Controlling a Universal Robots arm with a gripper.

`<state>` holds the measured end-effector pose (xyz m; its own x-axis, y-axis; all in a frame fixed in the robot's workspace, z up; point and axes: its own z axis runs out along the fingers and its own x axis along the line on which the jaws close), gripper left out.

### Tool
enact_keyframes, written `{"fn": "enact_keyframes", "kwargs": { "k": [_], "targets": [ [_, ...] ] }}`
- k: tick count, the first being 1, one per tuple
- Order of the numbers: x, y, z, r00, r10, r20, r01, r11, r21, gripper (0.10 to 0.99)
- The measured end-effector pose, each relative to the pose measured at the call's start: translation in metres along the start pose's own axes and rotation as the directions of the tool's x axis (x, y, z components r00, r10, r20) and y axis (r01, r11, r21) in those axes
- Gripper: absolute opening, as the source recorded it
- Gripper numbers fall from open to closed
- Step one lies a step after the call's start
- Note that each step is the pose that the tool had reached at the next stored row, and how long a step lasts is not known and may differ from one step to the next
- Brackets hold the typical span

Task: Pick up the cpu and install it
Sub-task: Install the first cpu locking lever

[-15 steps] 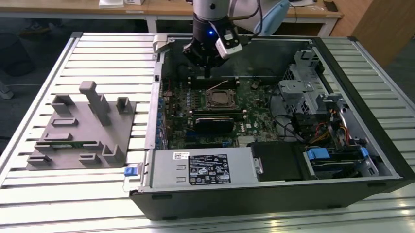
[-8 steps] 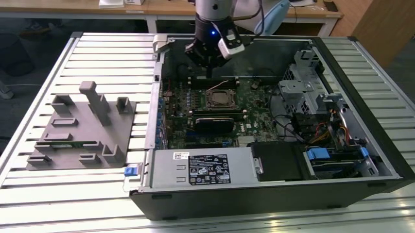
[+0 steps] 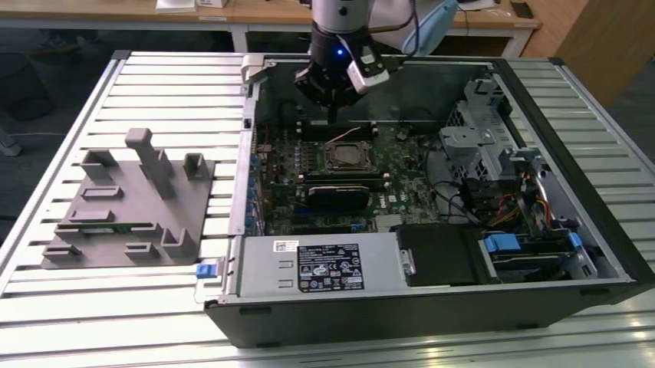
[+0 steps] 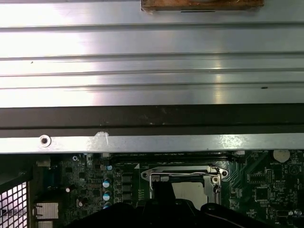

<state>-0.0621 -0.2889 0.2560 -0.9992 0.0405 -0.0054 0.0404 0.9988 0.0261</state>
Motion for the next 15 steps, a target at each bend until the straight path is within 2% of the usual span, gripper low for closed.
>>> {"fn": "enact_keyframes", "kwargs": {
  "k": [3, 5, 6, 7, 9, 10, 15],
  "targets": [
    [-0.0014, 0.0000, 0.0002, 1.0000, 0.000, 0.0000, 0.000, 1.0000, 0.000, 0.106],
    [-0.0020, 0.0001, 0.0003, 1.0000, 0.000, -0.0002, 0.000, 1.0000, -0.004, 0.106],
    [-0.0024, 0.0000, 0.0003, 1.0000, 0.000, -0.0005, 0.000, 0.9999, -0.011, 0.106],
    [-0.0027, -0.0001, 0.0004, 1.0000, 0.000, -0.0010, 0.000, 0.9997, -0.023, 0.106],
    [-0.0035, -0.0007, 0.0006, 1.0000, 0.000, -0.0021, 0.000, 0.9986, -0.052, 0.106],
    [-0.0038, -0.0009, 0.0009, 1.0000, 0.000, -0.0021, 0.000, 0.9985, -0.055, 0.106],
    [-0.0038, -0.0024, 0.0034, 1.0000, 0.000, -0.0012, 0.000, 0.9985, -0.055, 0.106]
  ]
}}
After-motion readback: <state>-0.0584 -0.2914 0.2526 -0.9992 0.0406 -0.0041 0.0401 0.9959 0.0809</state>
